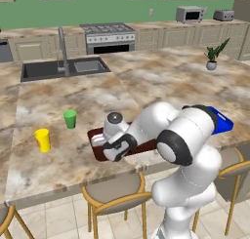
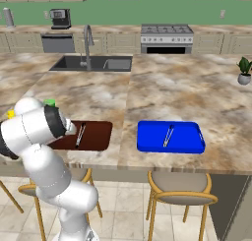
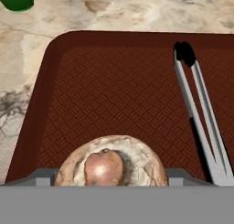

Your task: Gather the mushroom and lemon from the fridge and place them on a tray on the dining counter. Then gather the chicken drumstick and fish from the fridge and place them on the other tray.

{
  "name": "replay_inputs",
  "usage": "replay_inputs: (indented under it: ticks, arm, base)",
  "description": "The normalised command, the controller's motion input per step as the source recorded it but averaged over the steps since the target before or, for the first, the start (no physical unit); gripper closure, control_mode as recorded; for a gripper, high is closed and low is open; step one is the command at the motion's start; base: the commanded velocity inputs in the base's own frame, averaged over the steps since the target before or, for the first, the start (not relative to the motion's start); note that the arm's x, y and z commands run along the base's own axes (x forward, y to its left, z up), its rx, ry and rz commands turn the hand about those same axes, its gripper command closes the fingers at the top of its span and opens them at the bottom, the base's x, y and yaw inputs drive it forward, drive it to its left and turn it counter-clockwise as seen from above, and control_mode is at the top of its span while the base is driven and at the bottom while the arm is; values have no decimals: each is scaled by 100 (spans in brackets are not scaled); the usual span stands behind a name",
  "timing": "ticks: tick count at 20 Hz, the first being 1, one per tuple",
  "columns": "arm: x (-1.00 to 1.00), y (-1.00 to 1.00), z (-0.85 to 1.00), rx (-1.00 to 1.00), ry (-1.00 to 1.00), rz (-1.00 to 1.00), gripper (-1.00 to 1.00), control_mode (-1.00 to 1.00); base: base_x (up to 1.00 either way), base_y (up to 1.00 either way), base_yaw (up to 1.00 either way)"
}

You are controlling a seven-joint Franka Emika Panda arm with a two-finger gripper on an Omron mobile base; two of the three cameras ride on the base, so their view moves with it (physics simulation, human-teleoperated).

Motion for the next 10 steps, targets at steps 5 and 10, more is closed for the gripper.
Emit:
replay_inputs:
  ticks: [5,10]
  arm:
    - [22,23,-34,0,4,0,-100,-100]
    - [9,4,-12,0,0,-1,-100,-100]
  base:
    - [0,0,0]
    - [0,0,0]
